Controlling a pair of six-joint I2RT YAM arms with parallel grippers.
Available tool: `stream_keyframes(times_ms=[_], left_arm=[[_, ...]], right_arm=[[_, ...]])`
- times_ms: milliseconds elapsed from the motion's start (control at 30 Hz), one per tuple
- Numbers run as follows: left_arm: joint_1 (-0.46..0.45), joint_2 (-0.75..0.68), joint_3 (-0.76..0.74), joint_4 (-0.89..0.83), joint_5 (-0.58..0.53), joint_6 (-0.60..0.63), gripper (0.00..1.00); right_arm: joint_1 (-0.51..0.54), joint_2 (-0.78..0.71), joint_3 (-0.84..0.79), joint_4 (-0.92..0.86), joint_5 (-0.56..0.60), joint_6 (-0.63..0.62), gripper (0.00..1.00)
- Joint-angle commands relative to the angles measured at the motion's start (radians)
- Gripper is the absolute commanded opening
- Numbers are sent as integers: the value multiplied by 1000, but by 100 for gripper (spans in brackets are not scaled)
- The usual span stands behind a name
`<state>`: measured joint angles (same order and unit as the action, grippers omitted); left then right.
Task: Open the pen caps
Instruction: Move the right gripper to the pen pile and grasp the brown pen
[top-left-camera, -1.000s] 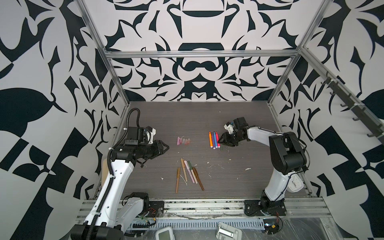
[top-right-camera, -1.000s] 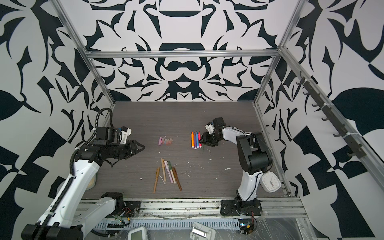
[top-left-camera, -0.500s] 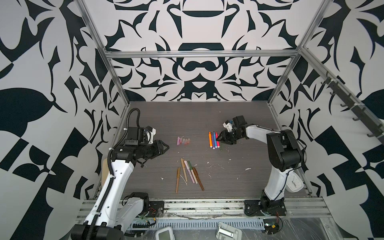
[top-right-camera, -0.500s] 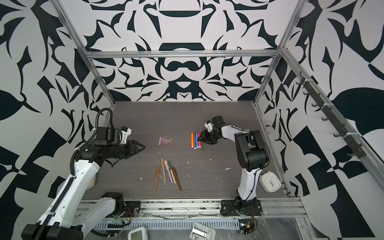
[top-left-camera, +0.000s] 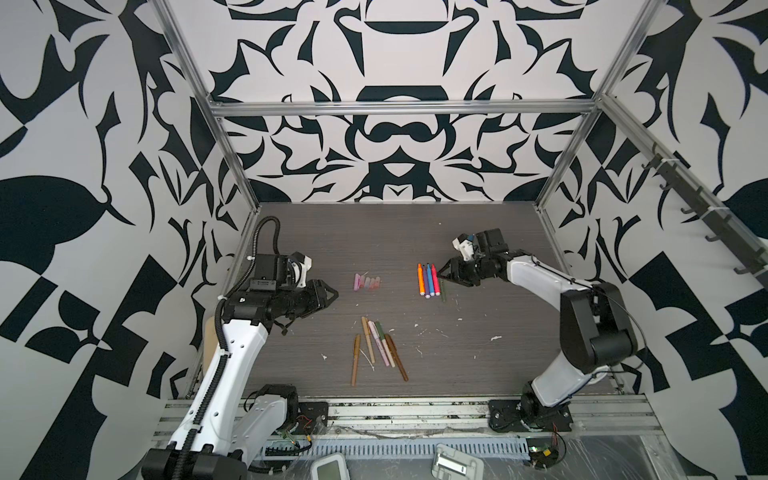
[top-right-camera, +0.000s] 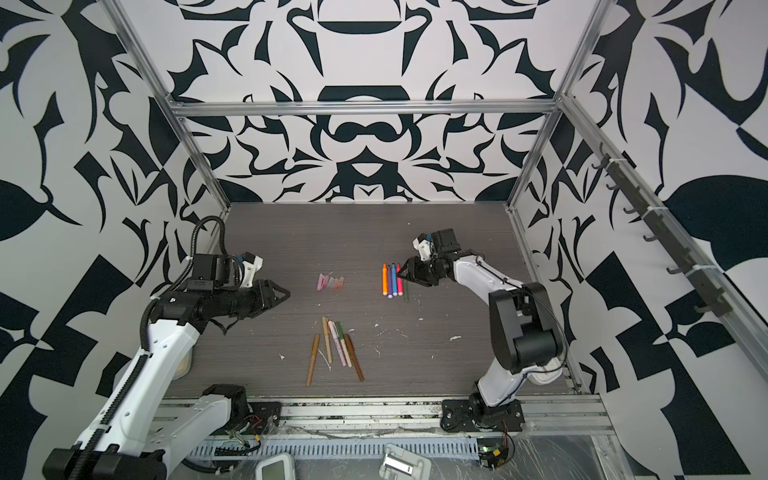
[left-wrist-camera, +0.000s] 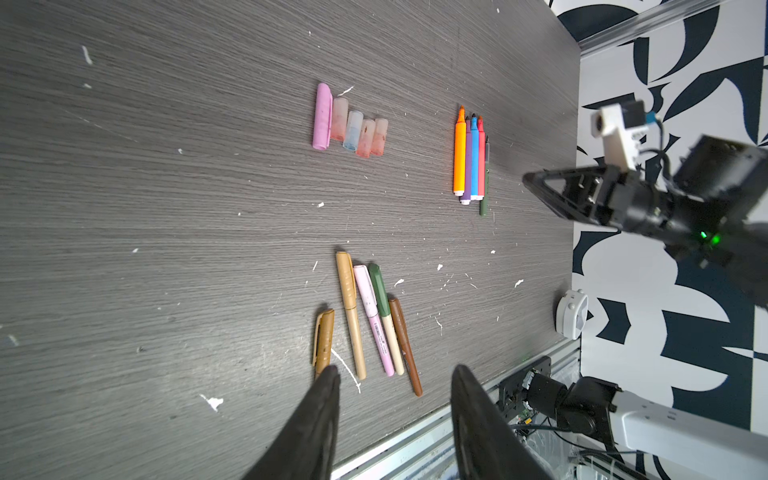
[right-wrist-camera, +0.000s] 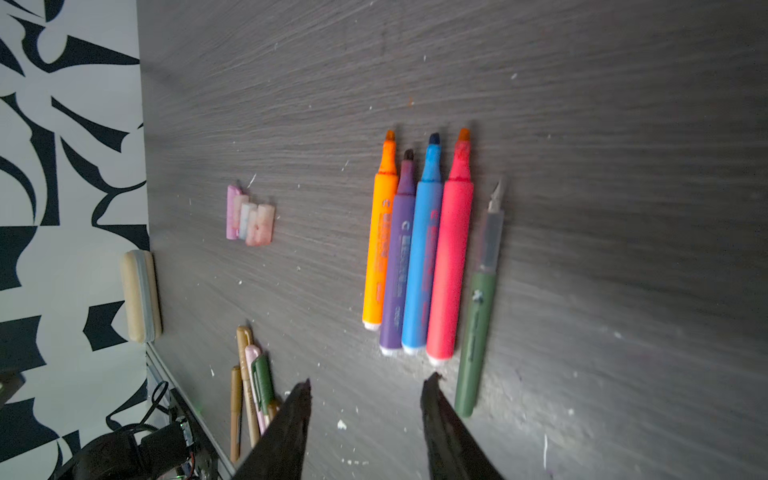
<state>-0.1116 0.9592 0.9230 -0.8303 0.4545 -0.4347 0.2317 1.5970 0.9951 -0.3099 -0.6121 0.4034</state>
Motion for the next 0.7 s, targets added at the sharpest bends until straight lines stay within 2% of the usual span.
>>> stream_keyframes(times_ms=[0, 133, 300, 367, 500, 567, 667], left_arm=[[0, -7, -18, -7, -6, -5, 46], [0, -5, -19, -2, -2, -6, 46], [0, 6, -24, 0, -20, -13, 46], [0, 13, -24, -1, -13, -13, 46], [0, -15, -22, 0, 21, -3, 46], [-1, -49, -30, 11, 12, -10, 47], [0, -85, -33, 11, -21, -21, 48]], right_arm=[[32, -112, -113, -6, 21, 45, 45], [196, -231, -243, 49, 106, 138, 44], [527, -289, -315, 126, 310, 280, 44], [620, -295, -337, 160, 379, 325, 43], [737, -294, -357, 180, 472, 400, 42], [766, -281, -339, 164, 481, 421, 41], [823, -236, -279, 88, 560, 424, 40]])
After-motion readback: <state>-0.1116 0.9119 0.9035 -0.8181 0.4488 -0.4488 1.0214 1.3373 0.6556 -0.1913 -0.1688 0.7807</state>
